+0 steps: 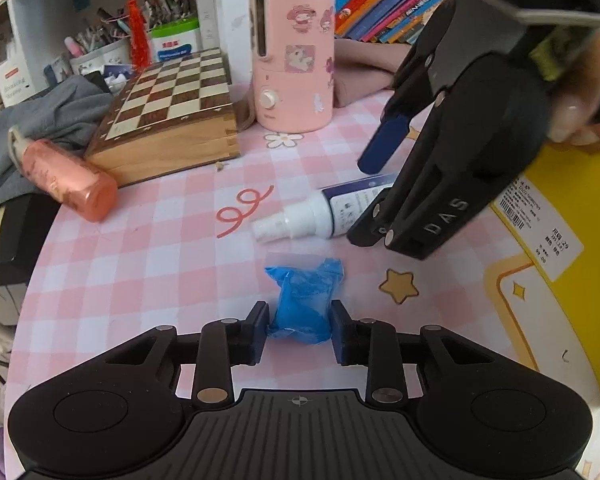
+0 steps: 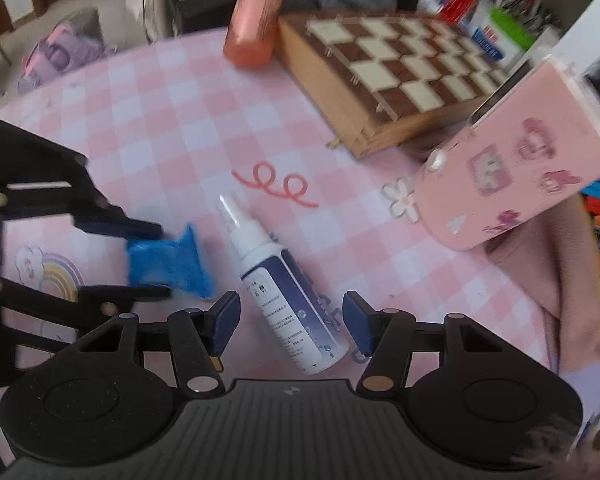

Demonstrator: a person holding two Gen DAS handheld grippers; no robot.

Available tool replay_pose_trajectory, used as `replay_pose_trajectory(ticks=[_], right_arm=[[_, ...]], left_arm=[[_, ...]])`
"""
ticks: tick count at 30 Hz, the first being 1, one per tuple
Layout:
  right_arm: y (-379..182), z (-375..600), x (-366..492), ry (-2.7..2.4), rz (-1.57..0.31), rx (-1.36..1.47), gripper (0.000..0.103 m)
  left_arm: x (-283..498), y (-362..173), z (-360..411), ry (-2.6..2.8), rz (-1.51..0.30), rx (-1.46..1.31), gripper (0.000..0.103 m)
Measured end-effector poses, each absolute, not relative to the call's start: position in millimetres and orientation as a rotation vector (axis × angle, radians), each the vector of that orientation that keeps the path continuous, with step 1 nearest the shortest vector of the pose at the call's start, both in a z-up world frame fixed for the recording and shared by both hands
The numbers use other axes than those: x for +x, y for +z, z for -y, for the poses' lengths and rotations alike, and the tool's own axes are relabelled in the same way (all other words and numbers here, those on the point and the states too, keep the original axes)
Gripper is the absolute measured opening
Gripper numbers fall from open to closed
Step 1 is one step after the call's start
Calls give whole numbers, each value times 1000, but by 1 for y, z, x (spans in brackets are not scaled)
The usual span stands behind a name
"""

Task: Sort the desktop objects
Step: 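Grasp the white spray bottle with the right tool while the left tool grasps the blue bag, then lift and carry the spray bottle and blue bag with both tools toward the yellow box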

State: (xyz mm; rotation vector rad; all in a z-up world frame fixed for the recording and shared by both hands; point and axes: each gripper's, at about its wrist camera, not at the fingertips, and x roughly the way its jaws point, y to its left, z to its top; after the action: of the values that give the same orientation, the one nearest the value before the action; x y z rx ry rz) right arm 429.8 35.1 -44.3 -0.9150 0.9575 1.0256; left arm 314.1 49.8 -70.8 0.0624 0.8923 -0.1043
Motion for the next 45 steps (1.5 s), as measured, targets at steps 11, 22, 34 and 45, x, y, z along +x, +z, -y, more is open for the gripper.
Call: replay_pose_trajectory(ticks=[11, 22, 34, 45], right_arm=[[-57, -37, 444, 977, -1142, -746, 30], [-57, -17, 387, 804, -1075, -559, 30], [-15, 28, 337, 698, -931, -303, 30], [25, 74, 248, 613, -829, -154, 30]], left_arm=[[277, -47, -84, -69, -864, -98, 29], [256, -32, -98, -46, -858, -157, 29], [221, 1, -88, -87, -782, -136, 29], [171, 20, -77, -215, -754, -132, 29]])
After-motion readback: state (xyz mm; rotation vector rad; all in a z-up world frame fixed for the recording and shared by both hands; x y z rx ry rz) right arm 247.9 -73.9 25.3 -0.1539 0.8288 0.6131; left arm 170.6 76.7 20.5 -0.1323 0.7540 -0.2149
